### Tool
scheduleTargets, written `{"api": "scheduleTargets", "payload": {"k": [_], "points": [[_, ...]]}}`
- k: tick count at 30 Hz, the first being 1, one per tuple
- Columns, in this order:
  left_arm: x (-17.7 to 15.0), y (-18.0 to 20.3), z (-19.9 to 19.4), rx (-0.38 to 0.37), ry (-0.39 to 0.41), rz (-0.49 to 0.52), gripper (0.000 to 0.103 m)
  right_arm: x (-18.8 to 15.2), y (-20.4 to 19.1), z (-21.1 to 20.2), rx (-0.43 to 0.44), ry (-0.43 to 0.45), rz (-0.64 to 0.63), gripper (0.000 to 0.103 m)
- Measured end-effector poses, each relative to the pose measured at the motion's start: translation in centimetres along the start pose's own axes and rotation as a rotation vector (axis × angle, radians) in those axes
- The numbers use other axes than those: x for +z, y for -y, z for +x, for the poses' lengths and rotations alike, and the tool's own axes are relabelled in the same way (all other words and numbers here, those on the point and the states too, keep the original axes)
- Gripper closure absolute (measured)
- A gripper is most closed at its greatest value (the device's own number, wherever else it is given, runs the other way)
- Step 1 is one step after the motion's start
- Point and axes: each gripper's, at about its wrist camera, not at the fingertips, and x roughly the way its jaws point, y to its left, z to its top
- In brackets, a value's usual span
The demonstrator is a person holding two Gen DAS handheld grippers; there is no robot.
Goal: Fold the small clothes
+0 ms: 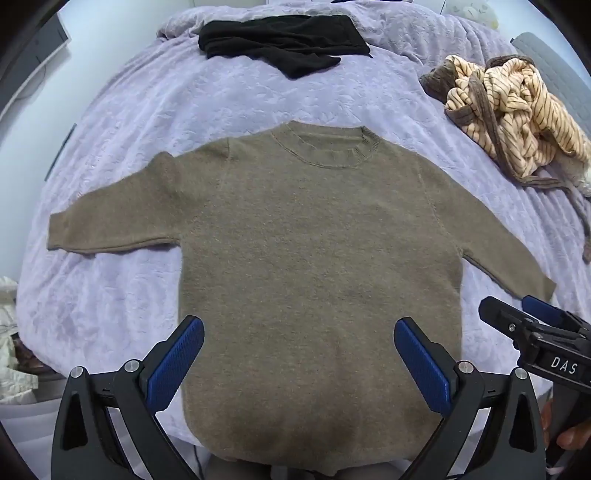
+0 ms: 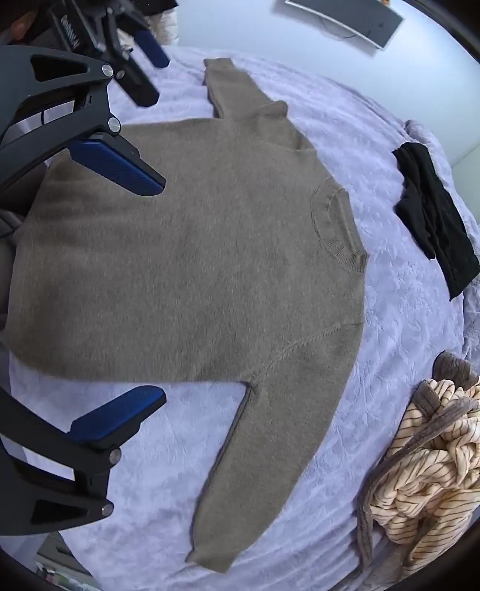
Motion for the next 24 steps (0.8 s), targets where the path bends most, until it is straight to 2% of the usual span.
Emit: {"api": "scheduleTargets", "payload": {"k": [6,17,24], "points": [[0.5,0.8,-0.9,-0.022,0.004,0.025,0.0,0.3,0.3,0.4,-0.023,-0.002,-0.019,0.0],[1.1,2.8,-1.3,0.039,0.022,0.08,0.0,1.9,0.8,1.6,-0.003,-0.008,-0.029,0.0],[1.1,3.3,-1.1,0.049,0.018,0.07,0.0,2.2,0.8,1.8,-0.002,-0.019,-0.04,0.0]]}}
